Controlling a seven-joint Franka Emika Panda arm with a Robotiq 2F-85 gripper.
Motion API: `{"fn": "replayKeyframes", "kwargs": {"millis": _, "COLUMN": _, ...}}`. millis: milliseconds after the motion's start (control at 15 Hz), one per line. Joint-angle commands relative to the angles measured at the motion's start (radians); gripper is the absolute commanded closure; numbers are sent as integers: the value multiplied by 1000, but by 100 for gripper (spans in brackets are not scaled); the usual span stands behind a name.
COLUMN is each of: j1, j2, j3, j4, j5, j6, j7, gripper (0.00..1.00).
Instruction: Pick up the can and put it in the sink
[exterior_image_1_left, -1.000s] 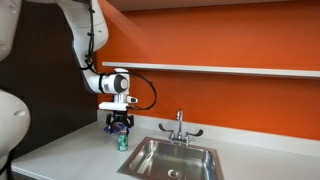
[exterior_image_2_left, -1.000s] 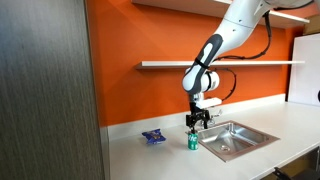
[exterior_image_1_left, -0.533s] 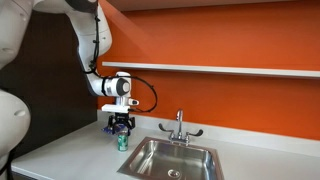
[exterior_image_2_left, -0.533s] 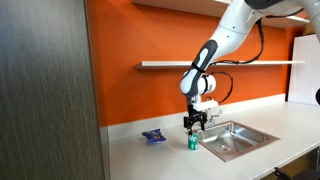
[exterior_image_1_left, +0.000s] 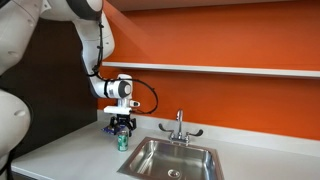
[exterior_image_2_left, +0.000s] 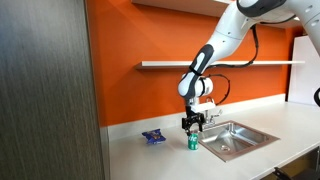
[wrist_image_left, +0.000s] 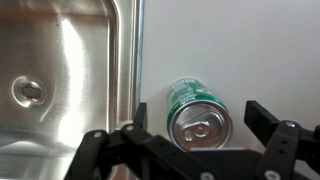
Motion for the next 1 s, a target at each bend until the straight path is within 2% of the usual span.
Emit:
{"fn": "replayKeyframes", "kwargs": {"millis": 0, "j1": -6, "j2": 34, "j3": 3, "j4": 41, "j5": 6, "j6": 4, "j7": -17, "gripper": 0}}
{"fn": "replayKeyframes", "kwargs": {"millis": 933, "j1": -5, "j2": 78, "j3": 1, "j4": 84, "j5": 7, "j6": -2, "j7": -12, "gripper": 0}}
